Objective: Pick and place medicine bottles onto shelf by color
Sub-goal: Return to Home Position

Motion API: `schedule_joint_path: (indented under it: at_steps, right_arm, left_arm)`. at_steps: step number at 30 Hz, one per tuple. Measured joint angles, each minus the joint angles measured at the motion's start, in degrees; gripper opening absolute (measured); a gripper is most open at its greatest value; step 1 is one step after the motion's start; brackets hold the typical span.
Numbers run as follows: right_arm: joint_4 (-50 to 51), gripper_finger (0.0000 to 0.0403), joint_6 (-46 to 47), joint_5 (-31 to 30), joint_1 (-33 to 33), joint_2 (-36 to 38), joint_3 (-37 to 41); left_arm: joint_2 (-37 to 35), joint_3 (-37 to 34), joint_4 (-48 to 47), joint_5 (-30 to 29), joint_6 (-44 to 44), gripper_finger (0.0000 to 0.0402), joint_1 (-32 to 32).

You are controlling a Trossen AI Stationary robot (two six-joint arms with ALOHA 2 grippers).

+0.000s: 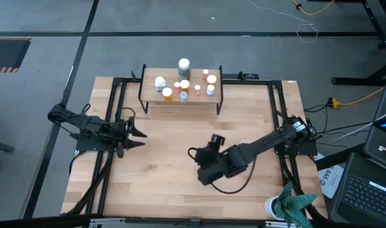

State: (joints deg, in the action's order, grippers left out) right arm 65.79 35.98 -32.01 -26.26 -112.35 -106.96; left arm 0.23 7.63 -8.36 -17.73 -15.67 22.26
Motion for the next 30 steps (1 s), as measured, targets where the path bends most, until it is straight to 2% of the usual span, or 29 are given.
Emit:
schedule_joint_path:
  at_steps: [6, 10, 14, 17, 22, 25, 30]
  right_arm:
    - [-19.23, 0.0236, -11.16, 11.08, 4.02, 0.06, 7.94]
    - [-29.01, 0.0236, -17.49, 19.0, 7.19, 0.06, 11.99]
    - [-30.53, 0.0236, -21.48, 20.06, 10.14, 0.08, 12.53]
    - [-33.31, 0.0236, -25.33, 20.88, 11.95, 0.08, 12.53]
    - [-35.83, 0.0236, -31.75, 29.96, 14.83, 0.08, 12.52]
    - [-35.96, 0.0236, -34.81, 30.6, 15.87, 0.08, 12.5]
    - [-32.43, 0.0236, -34.88, 30.6, 16.73, 0.08, 12.54]
  left_arm:
    - [0.04, -0.08, 0.72, 3.06, 3.44, 0.0167, 0.0]
    - [0.2, -3.53, 6.46, 4.75, 4.63, 0.0167, -0.02]
    - [0.19, -7.2, 12.29, 7.8, 5.47, 0.0167, 0.0]
    - [0.15, -7.16, 12.54, 6.41, 5.39, 0.0167, 0.0]
    - [0.18, -7.14, 11.44, 4.04, 5.78, 0.0167, -0.02]
    - [0.17, -7.12, 11.42, 3.97, 5.78, 0.0167, -0.02]
    - [0.17, -7.14, 11.5, 3.87, 5.78, 0.0167, -0.02]
